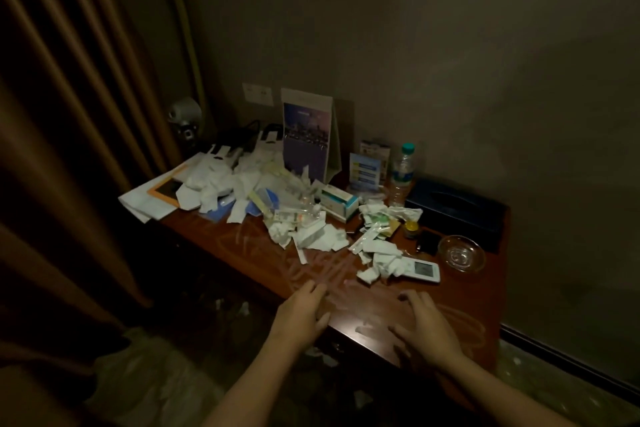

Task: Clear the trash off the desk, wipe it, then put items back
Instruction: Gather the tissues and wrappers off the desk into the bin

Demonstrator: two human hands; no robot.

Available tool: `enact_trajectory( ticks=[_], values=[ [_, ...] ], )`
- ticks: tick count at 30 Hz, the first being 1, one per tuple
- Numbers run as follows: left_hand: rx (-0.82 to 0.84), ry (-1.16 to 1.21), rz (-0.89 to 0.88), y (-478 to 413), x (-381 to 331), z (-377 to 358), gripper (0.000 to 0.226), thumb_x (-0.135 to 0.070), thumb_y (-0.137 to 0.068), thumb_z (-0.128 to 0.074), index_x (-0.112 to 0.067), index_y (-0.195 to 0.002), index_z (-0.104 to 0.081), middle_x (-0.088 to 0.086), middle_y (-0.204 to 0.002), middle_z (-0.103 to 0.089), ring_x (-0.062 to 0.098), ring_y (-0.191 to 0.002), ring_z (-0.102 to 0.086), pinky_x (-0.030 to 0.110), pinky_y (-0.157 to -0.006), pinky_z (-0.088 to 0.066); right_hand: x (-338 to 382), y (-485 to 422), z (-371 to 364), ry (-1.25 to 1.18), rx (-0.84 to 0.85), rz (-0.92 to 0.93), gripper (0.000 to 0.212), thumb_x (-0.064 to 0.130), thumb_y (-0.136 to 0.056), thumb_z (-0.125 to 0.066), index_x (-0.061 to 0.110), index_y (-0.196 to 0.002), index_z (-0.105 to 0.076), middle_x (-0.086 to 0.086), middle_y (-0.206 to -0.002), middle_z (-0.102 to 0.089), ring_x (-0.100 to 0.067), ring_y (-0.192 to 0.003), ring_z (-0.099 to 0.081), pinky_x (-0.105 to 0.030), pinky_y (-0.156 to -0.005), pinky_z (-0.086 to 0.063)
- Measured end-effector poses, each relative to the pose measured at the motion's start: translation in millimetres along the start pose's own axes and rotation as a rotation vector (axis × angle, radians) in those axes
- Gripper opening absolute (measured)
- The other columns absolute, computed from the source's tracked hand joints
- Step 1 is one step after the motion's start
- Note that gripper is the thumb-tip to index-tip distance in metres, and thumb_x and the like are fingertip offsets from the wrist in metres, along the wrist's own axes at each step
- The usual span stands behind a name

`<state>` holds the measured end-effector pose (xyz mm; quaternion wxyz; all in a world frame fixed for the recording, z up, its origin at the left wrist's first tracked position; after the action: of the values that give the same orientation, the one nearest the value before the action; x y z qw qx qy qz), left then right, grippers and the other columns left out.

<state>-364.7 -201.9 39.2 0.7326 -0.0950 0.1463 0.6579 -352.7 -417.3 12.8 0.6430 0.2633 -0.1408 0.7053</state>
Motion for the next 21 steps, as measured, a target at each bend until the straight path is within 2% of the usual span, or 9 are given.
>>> enact_trajectory(
  ticks=[3,5,7,9,11,15,18,21],
  values=[
    [0.017,0.007,-0.004,-27,23,-1,0.045,-0.034,-0.091,-0.056,-0.022,-0.132,-0.043,-0.004,-0.129,-0.044,0.015,-0.108,-0.054,0.028,-0.081,-0.050,1,-36,-16,0.014,0.001,-0.040,0.060,0.038,-0.079,-0.072,0.029,-0.131,-0.042,0.003,-0.132,-0.037,-0.016,-0.109,-0.053,-0.026,-0.081,-0.047],
    [0.031,0.001,0.019,-48,46,-1,0.046,-0.035,-0.091,-0.057,-0.024,-0.133,-0.043,-0.005,-0.129,-0.044,0.014,-0.107,-0.054,0.025,-0.079,-0.047,10,-62,-33,-0.013,0.000,-0.040,0.062,0.034,-0.079,-0.073,0.027,-0.133,-0.042,-0.001,-0.134,-0.034,-0.016,-0.106,-0.052,-0.024,-0.082,-0.046],
    [0.069,-0.037,0.052,-70,72,-3,0.049,-0.039,-0.089,-0.057,-0.025,-0.134,-0.043,-0.005,-0.130,-0.045,0.015,-0.110,-0.052,0.028,-0.084,-0.049,21,-90,-47,-0.052,-0.003,-0.031,0.058,0.029,-0.080,-0.072,0.025,-0.131,-0.045,-0.002,-0.134,-0.033,-0.013,-0.101,-0.049,-0.020,-0.078,-0.042],
    [0.126,-0.129,0.059,-93,92,-6,0.053,-0.043,-0.088,-0.057,-0.026,-0.136,-0.040,-0.003,-0.133,-0.043,0.018,-0.117,-0.048,0.032,-0.092,-0.044,26,-117,-58,-0.004,-0.001,-0.030,0.056,0.034,-0.081,-0.070,0.027,-0.132,-0.045,-0.002,-0.134,-0.033,-0.015,-0.104,-0.049,-0.022,-0.079,-0.043],
    [0.152,-0.161,0.067,-116,106,-5,0.055,-0.046,-0.088,-0.056,-0.028,-0.137,-0.038,-0.003,-0.135,-0.041,0.020,-0.121,-0.043,0.033,-0.094,-0.038,30,-140,-62,0.105,0.010,-0.023,0.062,0.040,-0.082,-0.065,0.031,-0.137,-0.037,-0.002,-0.139,-0.031,-0.019,-0.115,-0.044,-0.026,-0.087,-0.044],
    [0.148,-0.115,0.028,-158,127,-4,0.052,-0.047,-0.088,-0.053,-0.031,-0.135,-0.040,-0.006,-0.135,-0.042,0.015,-0.125,-0.039,0.030,-0.099,-0.035,32,-187,-72,0.435,0.137,-0.044,0.092,0.055,-0.077,-0.064,0.035,-0.149,-0.010,-0.011,-0.153,-0.016,-0.031,-0.133,-0.026,-0.040,-0.107,-0.029],
    [0.184,-0.147,-0.023,-181,137,-15,0.053,-0.049,-0.087,-0.053,-0.031,-0.135,-0.040,-0.007,-0.138,-0.037,0.016,-0.128,-0.035,0.030,-0.101,-0.033,15,-205,-87,0.527,0.265,-0.126,0.100,0.048,-0.079,-0.065,0.037,-0.149,0.006,-0.016,-0.156,-0.002,-0.038,-0.139,-0.013,-0.050,-0.112,-0.015],
    [0.212,-0.151,-0.085,-215,138,-22,0.061,-0.047,-0.084,-0.056,-0.031,-0.139,-0.035,-0.003,-0.150,-0.023,0.021,-0.136,-0.022,0.037,-0.108,-0.028,12,-225,-91,0.576,0.325,-0.139,0.099,0.034,-0.082,-0.064,0.033,-0.149,0.009,-0.017,-0.153,-0.014,-0.035,-0.134,-0.025,-0.045,-0.108,-0.023]
  ],
)
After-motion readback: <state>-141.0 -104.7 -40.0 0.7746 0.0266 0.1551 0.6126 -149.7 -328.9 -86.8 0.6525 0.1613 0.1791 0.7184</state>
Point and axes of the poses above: each hand's wrist, its own y-axis away from the middle knuckle, its own z-axis out of the back of the hand, x = y × z, the point moved 9 cm from there along -y, towards the middle knuckle
